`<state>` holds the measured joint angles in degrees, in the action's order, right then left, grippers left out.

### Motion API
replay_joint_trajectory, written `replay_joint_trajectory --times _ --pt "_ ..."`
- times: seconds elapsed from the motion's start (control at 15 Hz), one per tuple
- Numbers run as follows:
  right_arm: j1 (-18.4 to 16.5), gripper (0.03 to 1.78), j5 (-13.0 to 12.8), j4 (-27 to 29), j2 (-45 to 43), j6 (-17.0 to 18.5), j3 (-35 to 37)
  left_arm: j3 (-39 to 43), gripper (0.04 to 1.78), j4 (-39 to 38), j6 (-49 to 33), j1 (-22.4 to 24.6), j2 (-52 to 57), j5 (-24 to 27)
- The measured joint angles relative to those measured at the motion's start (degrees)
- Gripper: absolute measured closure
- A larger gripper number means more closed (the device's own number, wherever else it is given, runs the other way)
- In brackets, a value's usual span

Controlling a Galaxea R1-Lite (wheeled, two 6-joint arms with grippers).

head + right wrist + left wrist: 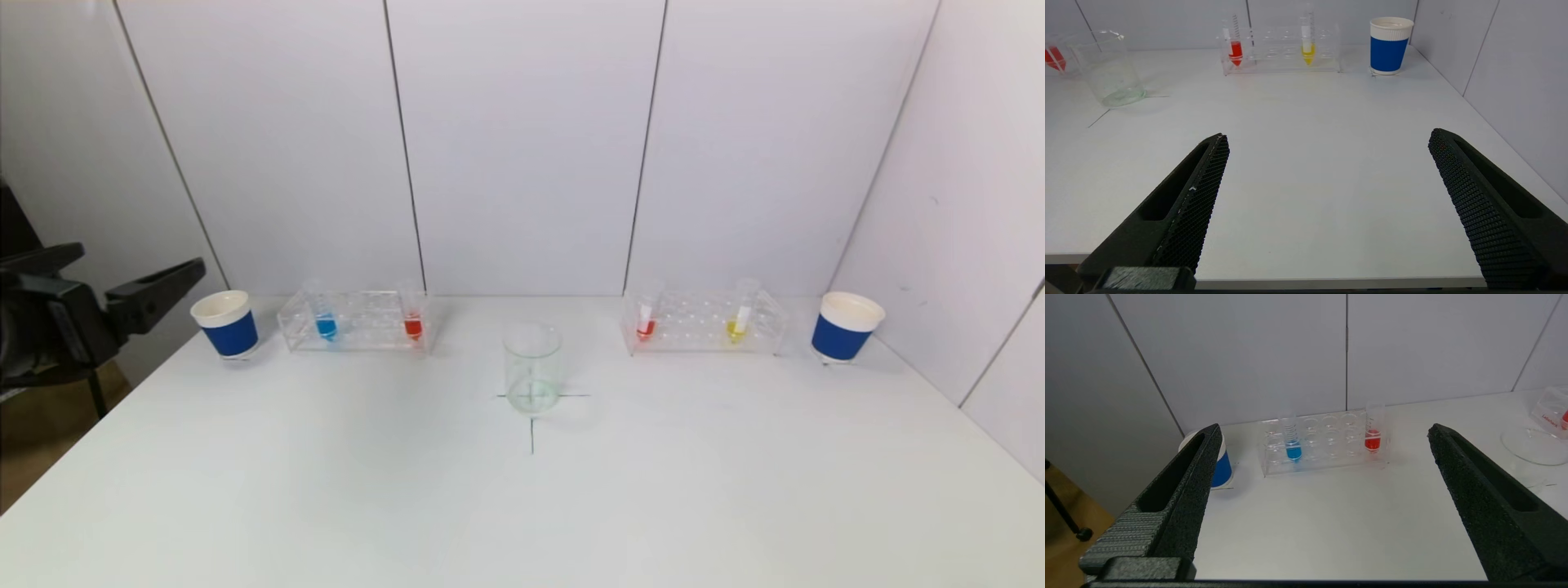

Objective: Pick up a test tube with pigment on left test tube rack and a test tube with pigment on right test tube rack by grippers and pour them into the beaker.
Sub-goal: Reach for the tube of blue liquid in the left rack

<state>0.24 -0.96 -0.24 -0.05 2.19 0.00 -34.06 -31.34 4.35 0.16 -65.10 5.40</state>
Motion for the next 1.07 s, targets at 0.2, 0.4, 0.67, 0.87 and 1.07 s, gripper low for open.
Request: replay_joint_trajectory --times 0.2,0.4,0.67,0.87,1.07 --pt "0.0 0.04 0.0 0.0 0.0 0.0 0.0 -0.3 0.06 -9.9 0.0 0.8 -10.5 1.7" --pt "0.0 0.04 0.0 0.0 0.0 0.0 0.0 -0.7 0.06 -20.3 -0.1 2.6 -21.6 4.8" --pt "0.0 0.04 0.0 0.0 0.0 0.0 0.0 -2.7 0.06 -33.2 -0.1 5.2 -35.8 7.2" --pt "0.0 0.04 0.0 0.0 0.0 0.0 0.0 -5.1 0.06 -36.9 -0.2 6.7 -44.0 9.4" --pt "0.0 0.04 0.0 0.0 0.0 0.0 0.0 -8.4 0.06 -39.5 -0.4 7.1 -50.4 9.3"
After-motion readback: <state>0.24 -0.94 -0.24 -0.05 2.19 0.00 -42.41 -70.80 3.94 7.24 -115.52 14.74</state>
